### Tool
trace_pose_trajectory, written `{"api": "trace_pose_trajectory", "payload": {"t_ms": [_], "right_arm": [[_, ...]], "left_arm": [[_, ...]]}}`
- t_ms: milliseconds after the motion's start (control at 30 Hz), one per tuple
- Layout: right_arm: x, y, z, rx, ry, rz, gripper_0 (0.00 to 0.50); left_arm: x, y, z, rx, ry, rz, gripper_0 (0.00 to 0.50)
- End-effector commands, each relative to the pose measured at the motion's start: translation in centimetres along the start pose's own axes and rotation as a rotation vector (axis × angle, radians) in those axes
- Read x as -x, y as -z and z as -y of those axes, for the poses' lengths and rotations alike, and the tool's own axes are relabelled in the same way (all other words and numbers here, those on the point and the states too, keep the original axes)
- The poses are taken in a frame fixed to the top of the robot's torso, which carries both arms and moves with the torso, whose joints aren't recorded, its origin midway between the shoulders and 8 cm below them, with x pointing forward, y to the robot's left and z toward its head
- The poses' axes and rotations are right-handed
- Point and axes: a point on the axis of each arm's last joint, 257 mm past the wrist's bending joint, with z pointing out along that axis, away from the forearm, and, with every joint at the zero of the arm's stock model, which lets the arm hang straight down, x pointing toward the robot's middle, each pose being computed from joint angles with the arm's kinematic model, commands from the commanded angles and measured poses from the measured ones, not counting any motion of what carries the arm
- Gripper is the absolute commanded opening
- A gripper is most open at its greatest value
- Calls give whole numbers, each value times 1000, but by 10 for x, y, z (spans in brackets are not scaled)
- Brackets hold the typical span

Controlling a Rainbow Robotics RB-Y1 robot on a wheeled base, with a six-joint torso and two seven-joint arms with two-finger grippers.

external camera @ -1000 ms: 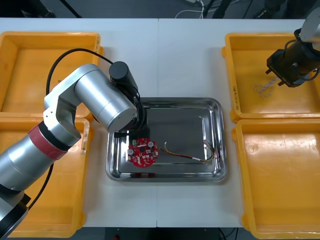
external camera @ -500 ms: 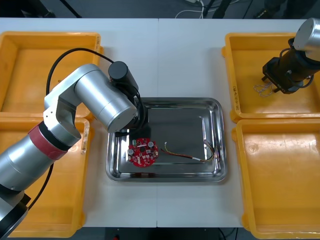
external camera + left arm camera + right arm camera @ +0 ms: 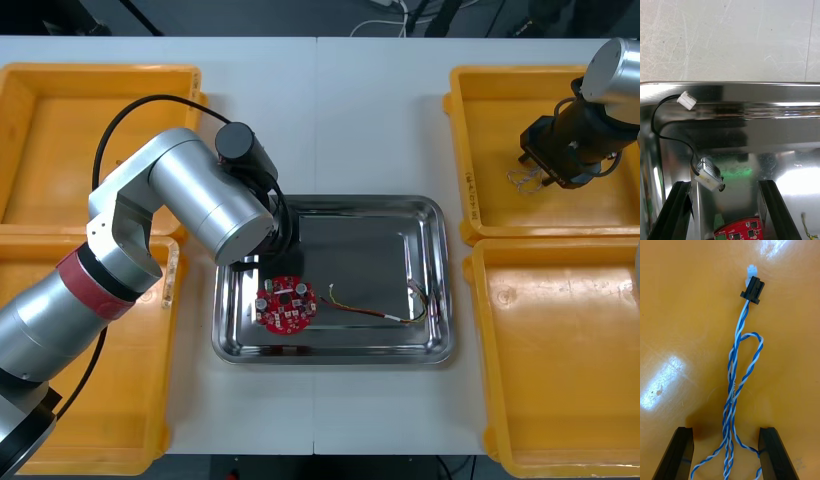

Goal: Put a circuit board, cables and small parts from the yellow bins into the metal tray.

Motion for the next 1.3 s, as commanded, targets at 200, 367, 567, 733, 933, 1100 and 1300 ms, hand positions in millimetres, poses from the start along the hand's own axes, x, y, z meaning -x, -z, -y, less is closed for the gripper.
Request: {"api": "trace_pose_trajectory", "payload": {"t_ms": [200,367,567,733,933,1100,1300], "right_arm": [[3,9,-23,56,-23,9,84],[4,7,-22,59,-16,13,0],[6,9,-24,71,-21,10,0],[15,28,-31,79,7,24,0],[18,58,-34,53,64,15,0],[13,78,-38,39,130,0,0],[10,99,-32,23,223,-26,0]], "left_arm": [[8,8,6,-27,4,20,500],[16,22,-1,-11,-1,-8,500],[30,48,-11,3,10,-44,500],[51,74,-24,10,41,-49,500],[74,100,-52,44,81,-37,500],[87,117,-77,77,98,-28,500],[95,129,-109,102,64,-41,500]]}}
